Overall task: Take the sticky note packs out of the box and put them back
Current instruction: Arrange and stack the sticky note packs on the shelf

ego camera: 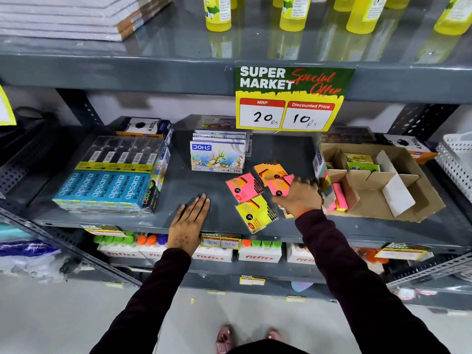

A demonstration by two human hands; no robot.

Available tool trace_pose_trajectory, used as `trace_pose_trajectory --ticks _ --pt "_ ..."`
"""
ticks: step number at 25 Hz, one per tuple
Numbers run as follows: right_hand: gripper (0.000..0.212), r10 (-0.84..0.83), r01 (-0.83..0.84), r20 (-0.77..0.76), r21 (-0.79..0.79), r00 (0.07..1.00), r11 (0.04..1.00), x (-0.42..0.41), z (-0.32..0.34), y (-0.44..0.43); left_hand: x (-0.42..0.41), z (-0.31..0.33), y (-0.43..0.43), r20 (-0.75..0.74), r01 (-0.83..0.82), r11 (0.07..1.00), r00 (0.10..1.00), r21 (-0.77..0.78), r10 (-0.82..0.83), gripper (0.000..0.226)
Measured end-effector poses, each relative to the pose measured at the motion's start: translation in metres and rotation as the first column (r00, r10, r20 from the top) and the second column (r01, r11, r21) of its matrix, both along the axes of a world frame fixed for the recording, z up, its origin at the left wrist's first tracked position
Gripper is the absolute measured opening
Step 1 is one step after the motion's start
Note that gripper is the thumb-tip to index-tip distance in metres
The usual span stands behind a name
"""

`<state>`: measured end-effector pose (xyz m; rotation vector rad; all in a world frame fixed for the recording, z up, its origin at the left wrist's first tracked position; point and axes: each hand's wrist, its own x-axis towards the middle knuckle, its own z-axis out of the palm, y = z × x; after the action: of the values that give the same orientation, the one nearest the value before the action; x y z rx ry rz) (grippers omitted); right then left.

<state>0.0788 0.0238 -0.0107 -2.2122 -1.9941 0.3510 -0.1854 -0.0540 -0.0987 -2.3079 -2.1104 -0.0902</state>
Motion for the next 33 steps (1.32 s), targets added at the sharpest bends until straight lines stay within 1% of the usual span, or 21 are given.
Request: trace_pose_trajectory --ticks 3,6,9,13,15,17,19,22,24,28,31,33 --pt "0.070 0.088 -0.087 -0.046 0.036 0.995 0.996 -0.029 0.001 0.008 0.001 0.001 0.000 -0.006 0.000 1.000 1.000 0.029 0.000 0.094" --pt "0.070 0.164 -0.163 -0.068 0.021 0.984 0.986 -0.059 -0.001 0.016 0.002 0.003 -0.001 -0.006 -0.002 0.998 1.000 0.062 0.003 0.087" --pt "0.077 0.210 -0.210 -0.037 -0.011 0.977 0.978 -0.078 -0.006 0.021 0.002 0.003 -0.001 0.005 -0.002 0.999 1.000 0.047 0.002 0.088" --pt "0.082 0.213 -0.213 0.004 0.022 0.977 0.977 -0.081 -0.009 0.019 0.002 0.003 0.000 -0.003 0.002 0.999 1.000 0.046 -0.002 0.088" --pt "0.079 0.186 -0.185 0.000 0.069 0.983 0.980 -0.069 -0.007 0.016 0.002 0.004 -0.001 -0.012 -0.001 0.999 1.000 0.052 0.001 0.087" --pt "0.079 0.121 -0.122 0.017 0.088 0.993 0.989 -0.046 -0.007 0.013 0.001 0.004 -0.001 -0.006 0.005 0.999 1.000 0.049 -0.005 0.088" --pt "0.083 0.035 -0.036 0.051 0.024 0.998 0.999 -0.018 -0.010 0.007 0.001 0.003 -0.001 0.001 0.012 0.999 1.000 0.033 -0.012 0.094" --pt "0.100 -0.081 0.090 0.082 -0.105 0.993 0.990 0.008 -0.014 -0.003 0.000 0.002 -0.001 -0.017 0.016 1.000 1.000 0.023 -0.016 0.097" --pt "0.103 -0.091 0.103 0.093 -0.126 0.991 0.987 0.013 -0.015 -0.006 0.000 0.001 0.000 -0.018 0.013 1.000 1.000 0.022 -0.013 0.096" --pt "0.101 -0.093 0.101 0.078 -0.107 0.993 0.989 0.014 -0.016 -0.003 -0.001 0.000 0.000 -0.015 0.011 1.000 1.000 0.016 -0.011 0.094" --pt "0.101 -0.099 0.106 0.056 -0.148 0.994 0.983 0.013 -0.015 -0.002 0.000 0.001 0.000 -0.004 0.011 1.000 1.000 0.017 -0.011 0.094" --pt "0.098 -0.088 0.095 0.062 -0.120 0.994 0.988 0.011 -0.012 -0.004 0.001 0.002 0.000 0.001 0.015 1.000 1.000 0.018 -0.015 0.095"
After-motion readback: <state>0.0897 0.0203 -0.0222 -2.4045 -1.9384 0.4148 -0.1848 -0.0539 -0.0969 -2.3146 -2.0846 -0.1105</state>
